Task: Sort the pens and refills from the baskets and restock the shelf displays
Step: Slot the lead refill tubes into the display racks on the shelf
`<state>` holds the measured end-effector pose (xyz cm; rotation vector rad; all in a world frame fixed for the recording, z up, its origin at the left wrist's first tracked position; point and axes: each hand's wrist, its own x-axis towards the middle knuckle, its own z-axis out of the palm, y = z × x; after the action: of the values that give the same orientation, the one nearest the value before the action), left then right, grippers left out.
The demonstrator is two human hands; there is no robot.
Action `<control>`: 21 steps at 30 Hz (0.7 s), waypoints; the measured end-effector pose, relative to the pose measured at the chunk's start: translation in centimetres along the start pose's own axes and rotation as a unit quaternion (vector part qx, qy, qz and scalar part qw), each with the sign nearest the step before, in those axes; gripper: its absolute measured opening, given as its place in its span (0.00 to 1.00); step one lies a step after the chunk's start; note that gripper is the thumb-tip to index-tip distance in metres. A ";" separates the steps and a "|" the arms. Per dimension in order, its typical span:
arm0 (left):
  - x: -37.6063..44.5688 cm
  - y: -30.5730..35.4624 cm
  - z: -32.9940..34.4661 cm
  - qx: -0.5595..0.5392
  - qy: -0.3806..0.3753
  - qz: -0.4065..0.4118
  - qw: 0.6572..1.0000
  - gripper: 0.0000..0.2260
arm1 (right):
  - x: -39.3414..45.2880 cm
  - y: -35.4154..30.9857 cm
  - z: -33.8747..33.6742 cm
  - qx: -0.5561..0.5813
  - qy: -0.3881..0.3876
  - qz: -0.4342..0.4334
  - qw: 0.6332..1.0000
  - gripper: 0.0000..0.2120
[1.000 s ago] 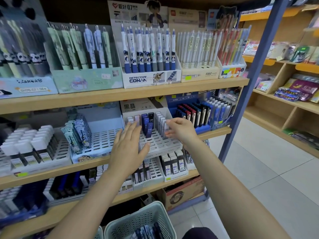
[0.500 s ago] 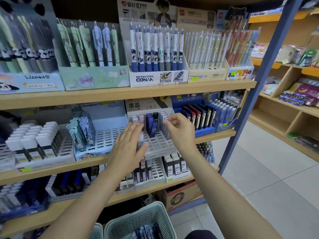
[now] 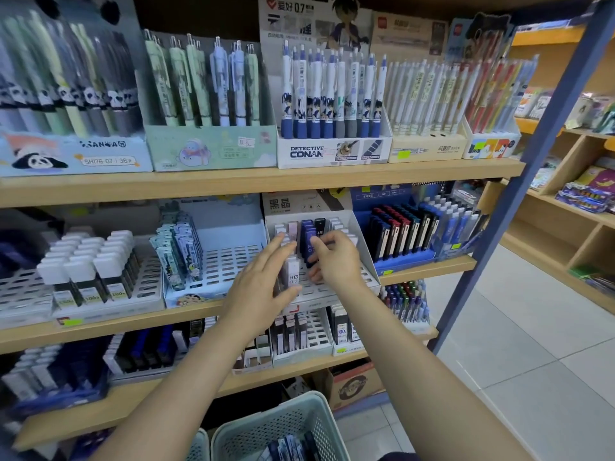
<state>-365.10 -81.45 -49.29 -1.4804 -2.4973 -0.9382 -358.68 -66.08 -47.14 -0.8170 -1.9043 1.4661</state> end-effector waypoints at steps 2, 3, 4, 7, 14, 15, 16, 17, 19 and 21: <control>0.1 -0.1 0.0 0.001 -0.007 -0.002 1.000 0.41 | 0.1 0.0 0.2 -0.011 0.013 0.002 1.000 0.08; 0.2 -0.1 -0.1 0.001 -0.012 -0.003 1.000 0.44 | 0.0 -0.1 0.2 -0.017 0.015 -0.001 1.000 0.08; 0.3 -0.2 -0.1 0.002 -0.021 -0.005 1.000 0.48 | 0.0 0.0 0.2 -0.021 0.016 -0.004 1.000 0.08; 0.2 -0.5 0.0 0.023 -0.047 -0.011 0.999 0.56 | -0.3 0.2 -0.2 -0.032 0.016 -0.014 0.999 0.08; 1.2 -0.4 0.1 0.034 -0.028 -0.029 0.999 0.53 | -1.6 0.2 -1.5 -0.045 0.002 -0.048 0.998 0.08; 1.1 -0.3 0.0 0.029 -0.026 -0.027 0.999 0.52 | -2.1 0.2 -1.9 -0.050 0.002 -0.056 0.997 0.08; 0.8 0.0 -0.2 0.025 -0.016 -0.024 0.999 0.50 | -2.9 0.4 -2.3 -0.062 0.007 -0.069 0.996 0.08; 0.1 0.3 -0.3 0.018 0.003 -0.021 1.000 0.46 | -4.1 0.7 -2.7 -0.074 0.014 -0.086 0.993 0.08; -2.5 0.7 -0.3 0.002 0.078 -0.009 0.997 0.33 | -7.0 2.2 -3.1 -0.091 0.035 -0.123 0.988 0.08; -6.2 0.1 0.9 0.010 0.163 0.014 0.986 0.20 | -9.9 4.5 -2.6 -0.122 0.037 -0.145 0.981 0.08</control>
<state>-361.54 -85.62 -52.29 -1.2360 -2.2395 -1.0518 -349.89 -71.23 -51.86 -0.6564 -2.0709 1.0289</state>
